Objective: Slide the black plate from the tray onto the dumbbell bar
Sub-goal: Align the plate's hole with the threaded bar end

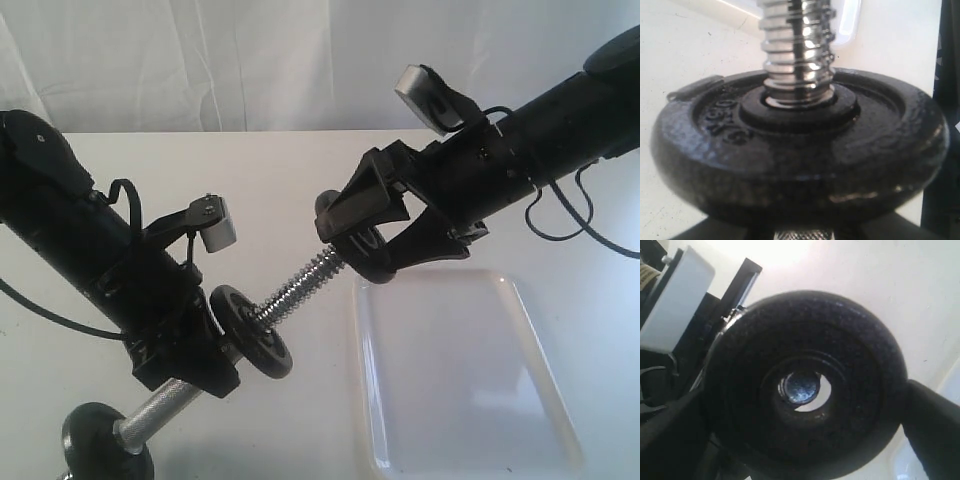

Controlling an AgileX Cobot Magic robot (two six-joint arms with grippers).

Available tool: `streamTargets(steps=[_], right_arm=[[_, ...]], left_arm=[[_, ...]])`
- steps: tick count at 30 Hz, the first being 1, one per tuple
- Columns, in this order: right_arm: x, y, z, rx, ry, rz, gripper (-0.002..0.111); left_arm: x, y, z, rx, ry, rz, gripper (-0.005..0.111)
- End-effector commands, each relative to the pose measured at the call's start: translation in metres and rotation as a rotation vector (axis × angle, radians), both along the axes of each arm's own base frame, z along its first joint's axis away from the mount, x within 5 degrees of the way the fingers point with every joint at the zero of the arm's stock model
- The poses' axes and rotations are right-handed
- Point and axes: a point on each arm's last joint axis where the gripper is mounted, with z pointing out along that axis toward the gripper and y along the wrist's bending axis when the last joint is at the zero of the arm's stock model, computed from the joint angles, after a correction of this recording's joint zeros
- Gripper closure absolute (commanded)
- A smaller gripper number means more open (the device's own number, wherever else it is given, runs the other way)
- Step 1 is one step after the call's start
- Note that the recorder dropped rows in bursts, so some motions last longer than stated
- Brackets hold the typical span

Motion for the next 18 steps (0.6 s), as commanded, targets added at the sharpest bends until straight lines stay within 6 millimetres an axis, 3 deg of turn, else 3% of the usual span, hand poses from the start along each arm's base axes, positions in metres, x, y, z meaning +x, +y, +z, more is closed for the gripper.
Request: streamTargets(steps=[1,18], right_arm=[[-0.007,0.002,0.02,0.057,-0.03,0.008,0.108],[-0.018,0.015,0.007,0.067,0.015,0.053,0.108]], left_arm=[[-0.006,-0.005,0.023,-0.099,0.015,-0.014,0.107],[-0.006,-0.007,0.025,-0.133,0.011,-0.014,0.107]])
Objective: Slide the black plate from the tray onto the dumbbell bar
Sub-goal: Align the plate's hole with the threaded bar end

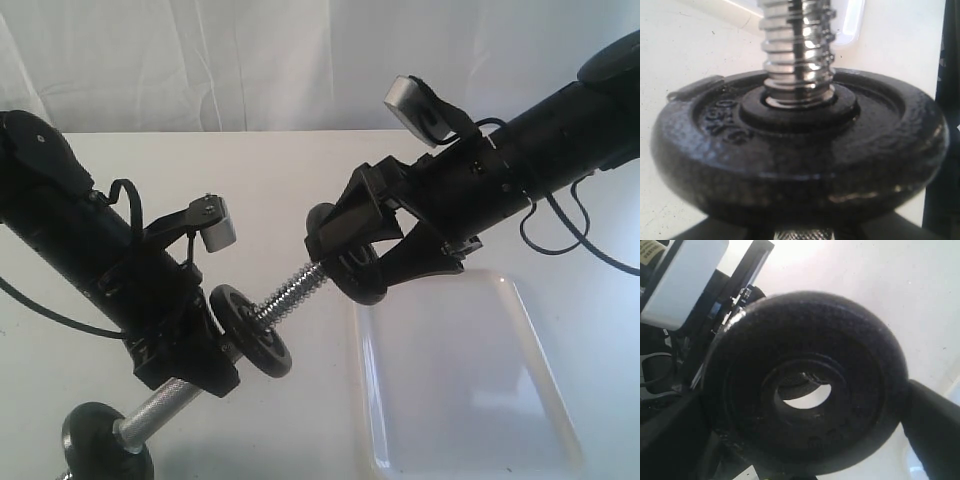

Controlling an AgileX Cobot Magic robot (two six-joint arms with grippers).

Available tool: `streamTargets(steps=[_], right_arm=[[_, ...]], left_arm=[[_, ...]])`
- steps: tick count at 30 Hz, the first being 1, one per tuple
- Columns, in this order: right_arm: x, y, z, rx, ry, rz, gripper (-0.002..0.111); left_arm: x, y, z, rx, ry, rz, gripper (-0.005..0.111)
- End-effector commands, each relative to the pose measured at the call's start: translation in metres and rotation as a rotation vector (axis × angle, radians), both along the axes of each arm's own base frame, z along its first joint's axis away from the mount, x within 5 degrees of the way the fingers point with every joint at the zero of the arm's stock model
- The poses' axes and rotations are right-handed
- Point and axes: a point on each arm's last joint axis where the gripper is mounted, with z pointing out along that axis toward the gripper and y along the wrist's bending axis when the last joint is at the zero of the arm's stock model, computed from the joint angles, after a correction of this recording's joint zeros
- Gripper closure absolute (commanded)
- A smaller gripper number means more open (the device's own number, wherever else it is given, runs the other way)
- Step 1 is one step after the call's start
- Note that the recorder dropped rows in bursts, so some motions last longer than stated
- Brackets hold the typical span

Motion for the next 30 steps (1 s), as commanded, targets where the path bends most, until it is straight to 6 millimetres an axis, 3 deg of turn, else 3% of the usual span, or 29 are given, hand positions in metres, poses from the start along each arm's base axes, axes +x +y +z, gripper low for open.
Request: streamTargets(steps=[1,30], right_arm=[[-0.004,0.005,0.008,0.065,0.007,0.015,0.108],[-0.007,0.005,-0.002,0.062,0.043,0.015,0.108]], left_arm=[[-0.007,-0.007,0.025,-0.135,0.013,-0.029,0.107],[-0.009,-0.007,0.026,-0.149,0.016,-0.053,0.107]])
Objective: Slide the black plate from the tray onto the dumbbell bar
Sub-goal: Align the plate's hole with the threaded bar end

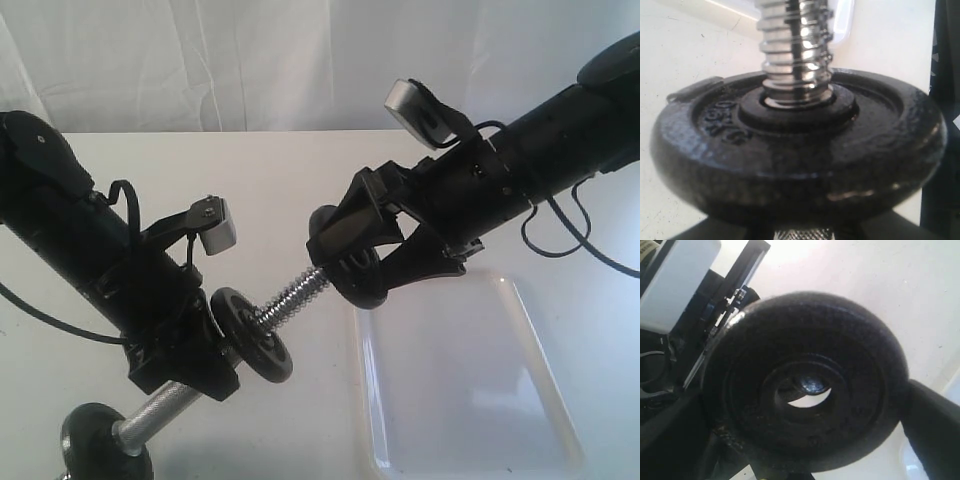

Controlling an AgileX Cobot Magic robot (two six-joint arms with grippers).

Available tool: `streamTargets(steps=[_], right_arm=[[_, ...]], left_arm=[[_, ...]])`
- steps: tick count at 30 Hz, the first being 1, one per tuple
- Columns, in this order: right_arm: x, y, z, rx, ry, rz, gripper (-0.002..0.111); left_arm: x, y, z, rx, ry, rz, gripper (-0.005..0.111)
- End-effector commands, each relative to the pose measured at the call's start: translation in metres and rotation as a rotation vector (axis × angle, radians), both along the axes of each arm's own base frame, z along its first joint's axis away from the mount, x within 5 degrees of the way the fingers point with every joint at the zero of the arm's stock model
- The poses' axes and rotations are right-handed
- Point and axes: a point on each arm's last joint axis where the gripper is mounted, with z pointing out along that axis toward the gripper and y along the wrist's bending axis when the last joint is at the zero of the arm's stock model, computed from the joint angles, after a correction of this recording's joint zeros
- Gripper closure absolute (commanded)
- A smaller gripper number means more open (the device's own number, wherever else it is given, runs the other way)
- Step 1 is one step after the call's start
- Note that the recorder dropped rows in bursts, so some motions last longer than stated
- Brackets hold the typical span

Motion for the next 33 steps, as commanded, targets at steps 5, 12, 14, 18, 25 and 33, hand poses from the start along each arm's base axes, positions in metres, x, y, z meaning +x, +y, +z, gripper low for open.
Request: streamTargets(steps=[5,12,14,18,25,33], right_arm=[[-0.003,0.009,-0.003,0.114,0.047,0.011,0.108],[-0.005,0.023,-0.005,0.157,0.032,0.056,0.108],[-0.005,0.023,-0.006,0.153,0.031,0.058,0.108],[-0.005,0.023,-0.006,0.151,0.033,0.059,0.108],[-0.009,0.031,-0.005,0.163,0.038,0.078,0.108],[-0.02,0.047,-0.005,0.167,0.044,0.133,0.108]], left_arm=[[-0.008,-0.007,0.025,-0.143,0.013,-0.036,0.107],[-0.008,-0.007,0.026,-0.146,0.015,-0.034,0.107],[-0.008,-0.007,0.026,-0.146,0.013,-0.035,0.107],[-0.008,-0.007,0.026,-0.148,0.014,-0.034,0.107],[-0.006,-0.008,0.026,-0.153,0.002,-0.015,0.107],[-0.003,-0.011,0.028,-0.188,-0.001,0.026,0.107]])
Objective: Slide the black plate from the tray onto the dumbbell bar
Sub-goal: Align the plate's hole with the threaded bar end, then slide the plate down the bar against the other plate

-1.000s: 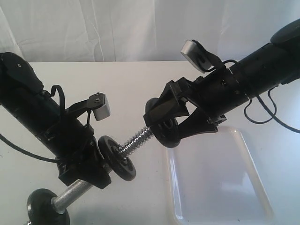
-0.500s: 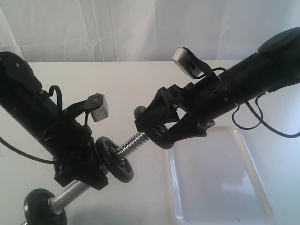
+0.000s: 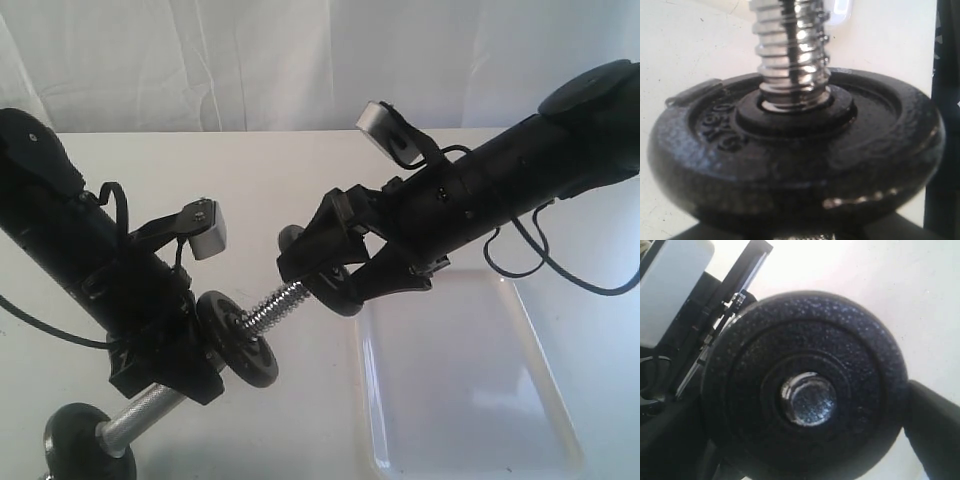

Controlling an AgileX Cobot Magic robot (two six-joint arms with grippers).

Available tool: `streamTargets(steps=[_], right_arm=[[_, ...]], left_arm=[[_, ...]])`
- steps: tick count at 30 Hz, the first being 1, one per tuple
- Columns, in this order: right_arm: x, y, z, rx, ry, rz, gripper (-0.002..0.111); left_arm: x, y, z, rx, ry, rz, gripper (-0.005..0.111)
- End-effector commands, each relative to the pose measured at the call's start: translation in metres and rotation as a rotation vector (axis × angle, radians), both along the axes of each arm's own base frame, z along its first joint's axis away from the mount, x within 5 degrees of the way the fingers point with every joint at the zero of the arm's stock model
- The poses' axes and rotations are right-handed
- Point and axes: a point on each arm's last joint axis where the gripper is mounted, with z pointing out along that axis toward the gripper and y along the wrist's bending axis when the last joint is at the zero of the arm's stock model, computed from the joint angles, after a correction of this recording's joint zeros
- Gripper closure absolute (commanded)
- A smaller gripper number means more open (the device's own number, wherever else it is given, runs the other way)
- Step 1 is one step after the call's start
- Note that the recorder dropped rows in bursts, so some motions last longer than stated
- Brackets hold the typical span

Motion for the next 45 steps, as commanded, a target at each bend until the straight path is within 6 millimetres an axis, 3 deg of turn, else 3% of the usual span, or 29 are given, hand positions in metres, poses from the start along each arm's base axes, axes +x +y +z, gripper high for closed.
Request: streamTargets(steps=[1,22,27,32,35,38,45], right_arm=[[-0.0205,0.024,0.0132,0.12,0.059,0.119,0.108],[-0.0233,0.0329,0.0181,0.184,0.042,0.129,0.107],[-0.0232,0.033,0.0183,0.186,0.042,0.127,0.087],[-0.0232,0.033,0.0183,0.186,0.041,0.128,0.041],[-0.0234,0.0328,0.0179,0.183,0.031,0.136,0.021],[-0.0239,0.032,0.0164,0.166,0.026,0.146,0.014],[-0.0236,0.0301,0.0152,0.15,0.001,0.165,0.013]], left_arm=[[-0.0016,-0.016,0.0289,-0.218,0.023,0.073,0.107],[0.002,-0.0198,0.0328,-0.272,0.031,0.135,0.107],[0.002,-0.0198,0.0328,-0.272,0.031,0.135,0.107],[0.002,-0.0198,0.0328,-0.272,0.031,0.135,0.107],[0.002,-0.0198,0.0328,-0.272,0.031,0.135,0.107],[0.002,-0.0198,0.0328,-0.272,0.031,0.135,0.107],[0.0022,-0.0198,0.0328,-0.271,0.03,0.136,0.107]])
